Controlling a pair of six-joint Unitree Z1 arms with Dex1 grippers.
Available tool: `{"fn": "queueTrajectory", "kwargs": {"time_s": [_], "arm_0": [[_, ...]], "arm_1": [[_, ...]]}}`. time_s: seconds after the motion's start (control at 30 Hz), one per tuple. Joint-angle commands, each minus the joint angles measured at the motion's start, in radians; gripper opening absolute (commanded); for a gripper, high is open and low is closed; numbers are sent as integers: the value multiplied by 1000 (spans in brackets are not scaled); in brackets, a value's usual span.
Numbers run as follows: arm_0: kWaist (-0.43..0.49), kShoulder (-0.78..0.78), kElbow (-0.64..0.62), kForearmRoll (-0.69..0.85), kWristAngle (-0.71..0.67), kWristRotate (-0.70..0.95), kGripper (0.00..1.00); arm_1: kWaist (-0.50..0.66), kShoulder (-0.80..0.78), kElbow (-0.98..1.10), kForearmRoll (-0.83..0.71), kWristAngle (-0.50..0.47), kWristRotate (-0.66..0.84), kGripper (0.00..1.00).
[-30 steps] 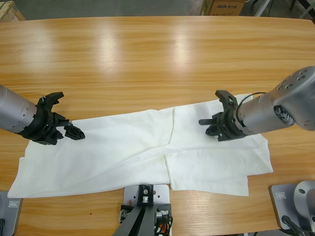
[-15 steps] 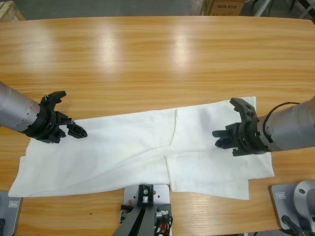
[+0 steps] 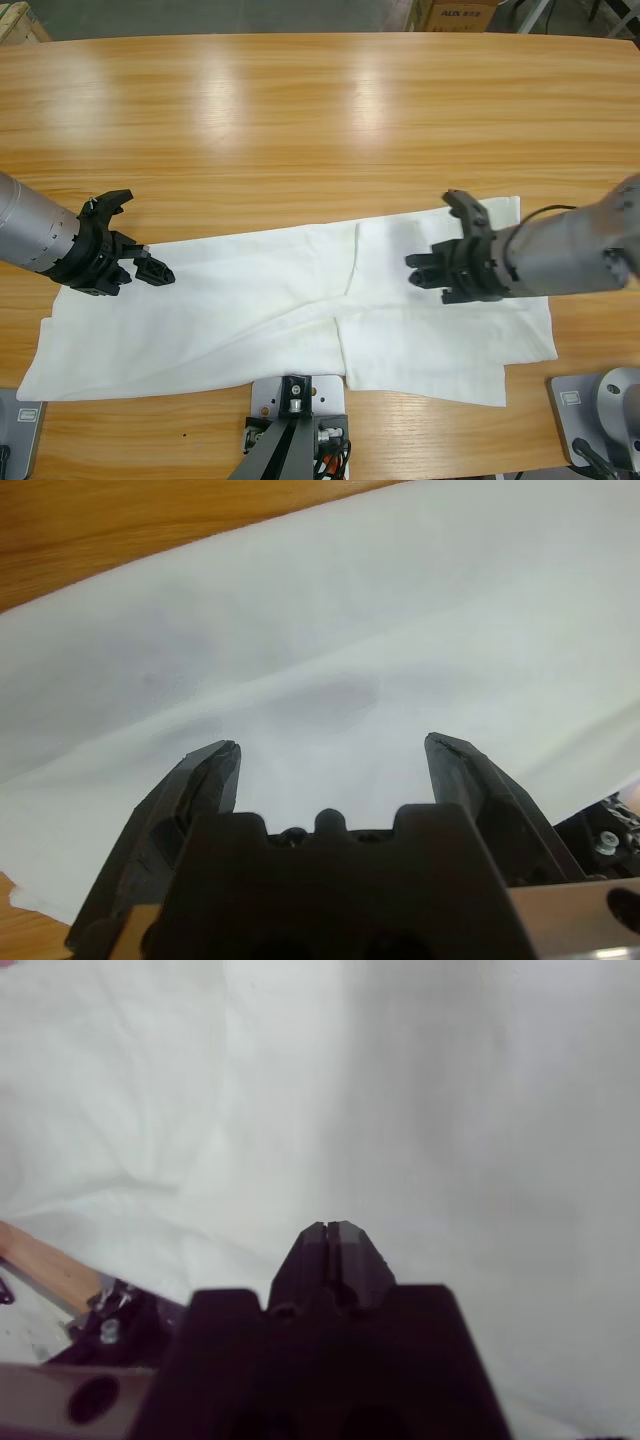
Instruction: Fold clothes
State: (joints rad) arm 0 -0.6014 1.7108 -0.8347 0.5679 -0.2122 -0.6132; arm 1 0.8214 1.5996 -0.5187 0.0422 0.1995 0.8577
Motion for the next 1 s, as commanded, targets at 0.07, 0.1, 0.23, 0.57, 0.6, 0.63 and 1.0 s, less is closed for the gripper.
{"fn": "queueTrajectory", "kwargs": {"time_s": [0.07, 0.1, 0.23, 0.57, 0.6, 0.63, 1.0], "arm_0": [[-11, 17, 34, -15, 11, -2, 729], [-11, 20, 34, -18, 11, -3, 729], [-11, 34, 40, -33, 11, -3, 729], [-11, 27, 55, -42, 13, -5, 729], [-11, 28, 57, -49, 13, -5, 729], [-11, 30, 62, -58, 13, -6, 729], [-11, 28, 69, -90, 16, -27, 729]], "arm_1": [[72, 125, 17, -78, 19, 45, 0], [81, 110, 23, -68, 22, 53, 0], [129, 8, 31, -2, 23, 91, 0], [144, -67, -3, -27, 25, 61, 0], [144, -73, -51, -31, 40, 37, 0], [146, -54, -91, -31, 51, 27, 0], [170, 329, -230, -151, 125, -6, 0]]}}
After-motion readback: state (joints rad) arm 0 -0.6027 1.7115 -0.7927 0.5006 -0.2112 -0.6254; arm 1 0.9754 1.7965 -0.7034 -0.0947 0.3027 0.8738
